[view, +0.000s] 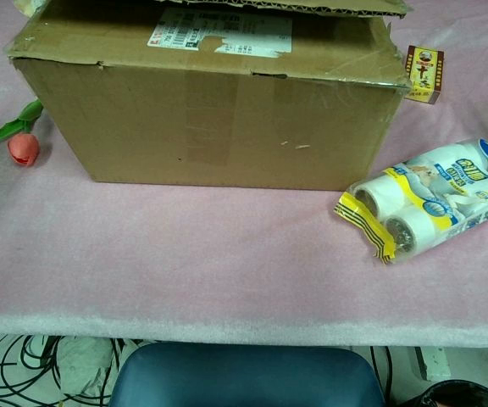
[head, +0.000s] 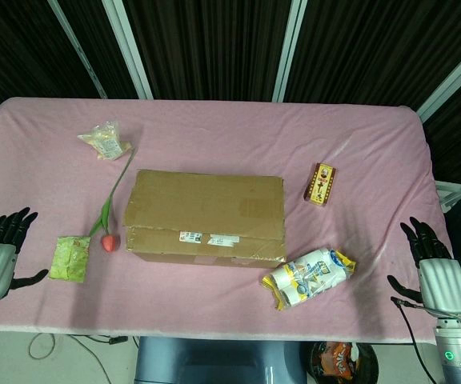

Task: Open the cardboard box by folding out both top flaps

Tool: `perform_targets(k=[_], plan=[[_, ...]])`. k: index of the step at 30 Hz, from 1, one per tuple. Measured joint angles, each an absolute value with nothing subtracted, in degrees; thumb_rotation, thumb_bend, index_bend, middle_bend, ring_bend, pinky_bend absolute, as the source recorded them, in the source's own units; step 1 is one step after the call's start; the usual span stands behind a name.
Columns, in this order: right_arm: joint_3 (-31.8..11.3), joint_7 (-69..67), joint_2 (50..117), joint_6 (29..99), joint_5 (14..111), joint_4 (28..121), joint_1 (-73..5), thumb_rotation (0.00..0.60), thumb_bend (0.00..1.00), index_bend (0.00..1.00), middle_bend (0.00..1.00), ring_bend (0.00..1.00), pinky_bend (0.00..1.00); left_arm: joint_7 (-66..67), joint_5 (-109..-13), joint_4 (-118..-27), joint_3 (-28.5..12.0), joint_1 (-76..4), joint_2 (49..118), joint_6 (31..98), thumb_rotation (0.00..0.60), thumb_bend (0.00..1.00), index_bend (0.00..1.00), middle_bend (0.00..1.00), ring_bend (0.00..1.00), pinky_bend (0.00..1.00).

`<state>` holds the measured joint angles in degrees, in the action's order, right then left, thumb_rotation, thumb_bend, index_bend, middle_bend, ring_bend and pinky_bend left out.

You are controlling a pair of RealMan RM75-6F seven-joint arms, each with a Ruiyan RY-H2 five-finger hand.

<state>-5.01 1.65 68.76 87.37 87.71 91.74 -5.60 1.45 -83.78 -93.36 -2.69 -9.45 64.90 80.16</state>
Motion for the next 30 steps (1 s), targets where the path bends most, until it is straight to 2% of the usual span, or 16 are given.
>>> perform_targets(k=[16,25,30], plan=[[-4.91,1.93,68.68,86.96,87.68,91.88,-5.74,0.600,0.24,0.00,0.00,0.03,0.23,1.31,-83.50,-94.90,-3.30,-9.64,64.40,80.35,0.600,0.08,0.00,0.00,0.00,0.00],[-4.91,1.65,68.75,86.60,87.35,91.83,-5.80,0.600,0.24,0.00,0.00,0.03,0.23,4.32,-84.89,-102.33,-6.18,-12.26,61.23,80.63,0.600,0.11,0.00,0.00,0.00,0.00],[-4.97,1.62,68.85,86.28,86.95,91.80,-5.87,0.600,0.24,0.00,0.00,0.03,0.23,6.51,-83.97,-107.62,-8.78,-15.59,59.95,77.94,0.600,0.11,0.00,0.00,0.00,0.00]])
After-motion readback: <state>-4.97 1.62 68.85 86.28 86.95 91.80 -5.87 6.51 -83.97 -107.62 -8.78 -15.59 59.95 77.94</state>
